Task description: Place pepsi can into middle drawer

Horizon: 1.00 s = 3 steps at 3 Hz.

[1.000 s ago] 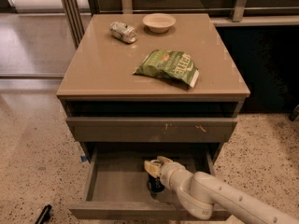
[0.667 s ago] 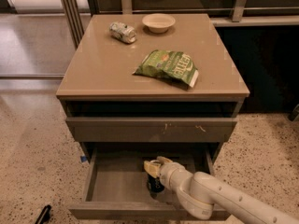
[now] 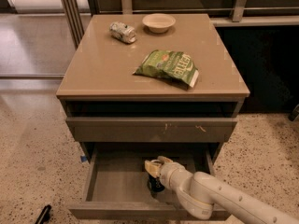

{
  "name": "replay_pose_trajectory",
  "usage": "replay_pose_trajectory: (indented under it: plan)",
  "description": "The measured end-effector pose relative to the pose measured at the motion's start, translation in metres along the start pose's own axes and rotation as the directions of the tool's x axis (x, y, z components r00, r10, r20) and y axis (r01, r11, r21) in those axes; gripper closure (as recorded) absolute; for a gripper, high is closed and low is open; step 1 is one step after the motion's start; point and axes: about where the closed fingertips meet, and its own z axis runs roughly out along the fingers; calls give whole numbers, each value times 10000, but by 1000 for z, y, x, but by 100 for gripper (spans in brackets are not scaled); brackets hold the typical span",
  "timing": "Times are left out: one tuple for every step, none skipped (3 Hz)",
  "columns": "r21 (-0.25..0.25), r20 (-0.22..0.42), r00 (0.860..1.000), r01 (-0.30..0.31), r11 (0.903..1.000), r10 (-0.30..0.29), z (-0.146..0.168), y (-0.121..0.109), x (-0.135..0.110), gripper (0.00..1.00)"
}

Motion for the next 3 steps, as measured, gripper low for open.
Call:
replay_pose_trajectory:
  plan:
    - [0,0,10000,0,10000,0,0,0,0,11]
    - [-2,0,10000,0,10000,0,0,0,0,0]
    - [-2,0,10000,0,10000,0,0,0,0,0]
